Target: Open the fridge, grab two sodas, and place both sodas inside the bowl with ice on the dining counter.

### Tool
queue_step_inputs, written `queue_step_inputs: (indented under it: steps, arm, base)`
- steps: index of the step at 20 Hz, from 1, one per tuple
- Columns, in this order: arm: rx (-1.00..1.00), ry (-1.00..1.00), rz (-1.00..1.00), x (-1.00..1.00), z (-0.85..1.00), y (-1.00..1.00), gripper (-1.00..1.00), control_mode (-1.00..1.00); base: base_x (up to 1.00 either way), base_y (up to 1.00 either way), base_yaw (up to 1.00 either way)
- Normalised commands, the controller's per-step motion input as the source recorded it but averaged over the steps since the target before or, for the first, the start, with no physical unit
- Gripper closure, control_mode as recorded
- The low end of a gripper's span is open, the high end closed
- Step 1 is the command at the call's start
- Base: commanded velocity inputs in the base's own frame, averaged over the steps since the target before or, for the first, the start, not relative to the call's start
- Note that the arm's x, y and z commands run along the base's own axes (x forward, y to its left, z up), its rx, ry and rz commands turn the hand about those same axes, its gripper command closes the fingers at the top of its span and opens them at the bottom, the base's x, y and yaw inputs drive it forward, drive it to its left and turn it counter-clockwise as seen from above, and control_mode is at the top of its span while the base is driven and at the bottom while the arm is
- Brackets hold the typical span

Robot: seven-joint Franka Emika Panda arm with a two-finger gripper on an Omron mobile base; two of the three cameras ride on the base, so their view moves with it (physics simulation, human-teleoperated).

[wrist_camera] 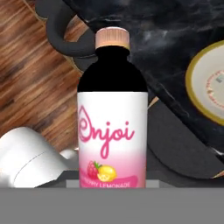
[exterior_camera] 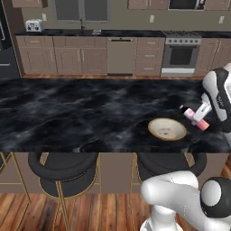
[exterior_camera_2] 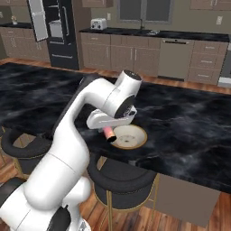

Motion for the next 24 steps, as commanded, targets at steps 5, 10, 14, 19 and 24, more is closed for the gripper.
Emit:
queue_step_inputs:
  steps: [5, 10, 14, 19, 24]
  arm:
    - [-0.21, -0.02, 0.38, 0.07, -0.29, -0.09, 1.0, -1.0]
    - [-0.18, 0.05, 0.13, 0.18, -0.12, 0.15, 1.0, -1.0]
    - [-0.14, 0.05, 0.1, 0.37, -0.16, 0.05, 1.0, -1.0]
    - [-0.11, 0.0, 0.07, 0.34, -0.34, 0.0, 1.0, -1.0]
    - [-0.06, 0.0, 0.09, 0.39, -0.43, 0.0, 1.0, -1.0]
  base:
    - [0.0, 0.0, 0.0]
    - [0.0, 0.0, 0.0]
    - [0.0, 0.0, 0.0]
    - [0.0, 0.0, 0.0]
    - [0.0, 0.0, 0.0]
